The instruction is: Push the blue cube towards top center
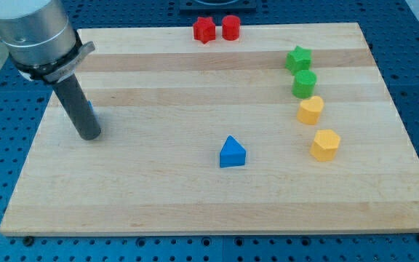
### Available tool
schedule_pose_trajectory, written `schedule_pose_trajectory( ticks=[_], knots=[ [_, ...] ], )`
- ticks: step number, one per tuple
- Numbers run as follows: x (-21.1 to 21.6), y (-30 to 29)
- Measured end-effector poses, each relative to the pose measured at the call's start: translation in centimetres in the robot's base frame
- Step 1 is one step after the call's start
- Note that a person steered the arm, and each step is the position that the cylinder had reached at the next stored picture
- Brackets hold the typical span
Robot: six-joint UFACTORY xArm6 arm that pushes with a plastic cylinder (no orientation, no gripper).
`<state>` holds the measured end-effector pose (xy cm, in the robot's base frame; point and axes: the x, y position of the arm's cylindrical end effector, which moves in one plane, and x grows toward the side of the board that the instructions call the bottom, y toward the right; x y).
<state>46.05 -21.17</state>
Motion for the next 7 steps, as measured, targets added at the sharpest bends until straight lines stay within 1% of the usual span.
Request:
schedule_pose_trajectory(
  ticks=[2, 5, 7],
  knots=[
    [-4.1, -0.6],
    [-5.4, -8.9],
    [-5.6, -8.9]
  ],
)
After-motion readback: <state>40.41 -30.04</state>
